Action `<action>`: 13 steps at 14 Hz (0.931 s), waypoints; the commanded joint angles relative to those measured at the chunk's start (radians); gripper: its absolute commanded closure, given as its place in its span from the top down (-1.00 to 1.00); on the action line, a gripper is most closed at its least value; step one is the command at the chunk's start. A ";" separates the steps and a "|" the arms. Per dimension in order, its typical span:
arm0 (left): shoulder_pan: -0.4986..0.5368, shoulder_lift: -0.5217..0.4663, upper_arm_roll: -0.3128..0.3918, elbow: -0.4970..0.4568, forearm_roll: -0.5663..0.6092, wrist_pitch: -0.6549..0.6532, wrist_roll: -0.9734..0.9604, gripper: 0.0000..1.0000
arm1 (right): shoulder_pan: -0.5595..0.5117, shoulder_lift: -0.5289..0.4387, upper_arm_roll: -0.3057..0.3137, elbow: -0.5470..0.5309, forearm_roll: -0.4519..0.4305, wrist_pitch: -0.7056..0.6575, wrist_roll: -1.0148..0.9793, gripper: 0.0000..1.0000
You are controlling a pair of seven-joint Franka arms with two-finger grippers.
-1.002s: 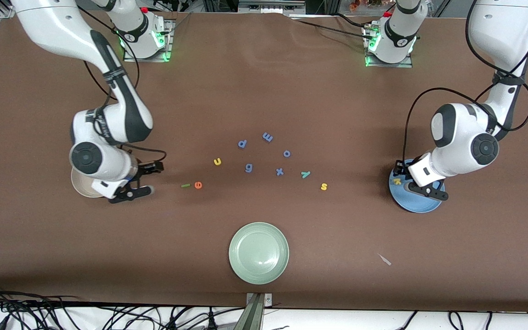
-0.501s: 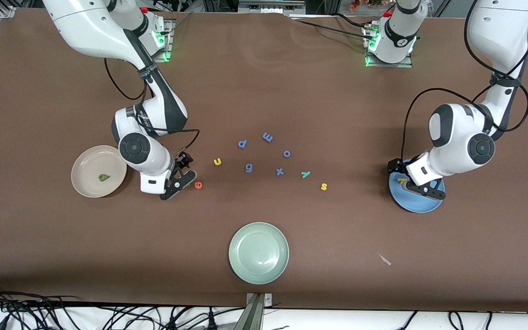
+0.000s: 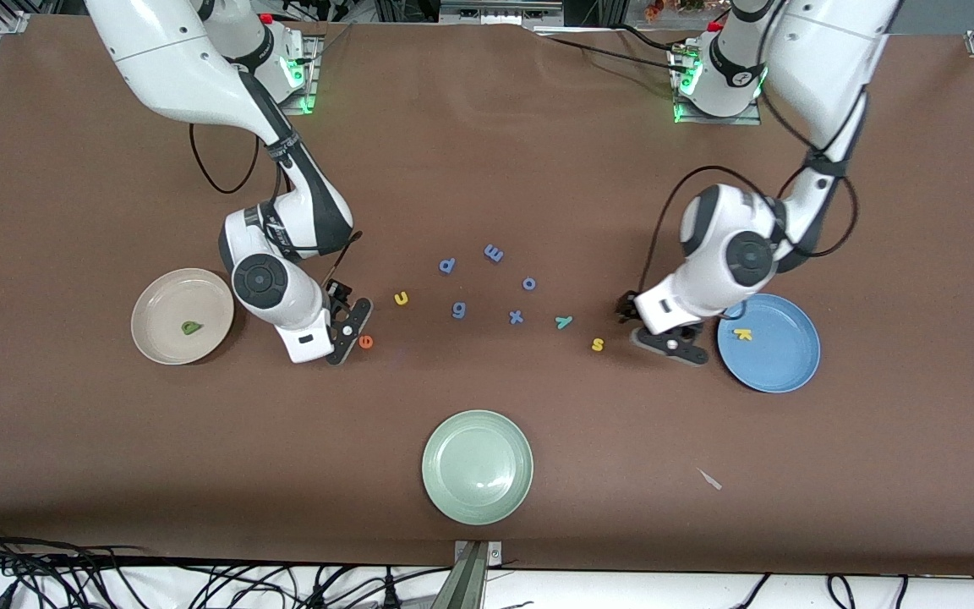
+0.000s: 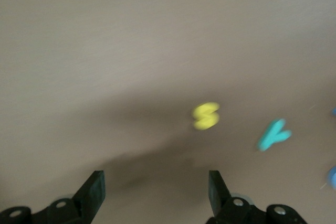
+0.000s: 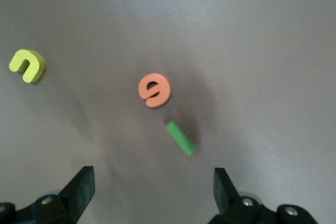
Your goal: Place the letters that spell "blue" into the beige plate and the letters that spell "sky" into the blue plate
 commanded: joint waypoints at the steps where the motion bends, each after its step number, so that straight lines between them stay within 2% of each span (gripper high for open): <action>1: -0.042 0.087 0.015 0.104 -0.024 -0.001 -0.061 0.75 | 0.004 0.037 0.000 0.031 -0.002 0.027 -0.056 0.99; 4: -0.045 0.110 0.015 0.107 -0.024 0.039 -0.061 0.73 | 0.006 0.057 0.000 0.031 0.000 0.074 -0.077 0.90; 6: -0.059 0.146 0.015 0.153 -0.026 0.042 -0.067 0.65 | 0.006 0.067 0.001 0.032 0.000 0.087 -0.097 0.67; 7: -0.059 0.162 0.015 0.170 -0.024 0.042 -0.087 0.65 | 0.007 0.067 0.001 0.040 0.000 0.085 -0.102 0.48; 9: -0.071 0.169 0.015 0.170 -0.018 0.059 -0.099 0.65 | 0.018 0.067 0.001 0.046 0.000 0.085 -0.103 -0.23; 10: -0.072 0.169 0.015 0.165 -0.013 0.059 -0.098 0.55 | 0.018 0.067 0.000 0.046 0.000 0.085 -0.102 -0.52; 11: -0.072 0.169 0.015 0.164 -0.009 0.059 -0.089 0.34 | 0.018 0.067 0.001 0.046 0.000 0.085 -0.102 -0.82; 12: -0.072 0.169 0.015 0.161 -0.009 0.059 -0.087 0.15 | 0.018 0.067 0.001 0.046 0.000 0.085 -0.100 -1.00; 13: -0.072 0.170 0.015 0.158 -0.009 0.060 -0.085 -0.07 | 0.018 0.067 0.000 0.046 0.000 0.085 -0.097 -1.00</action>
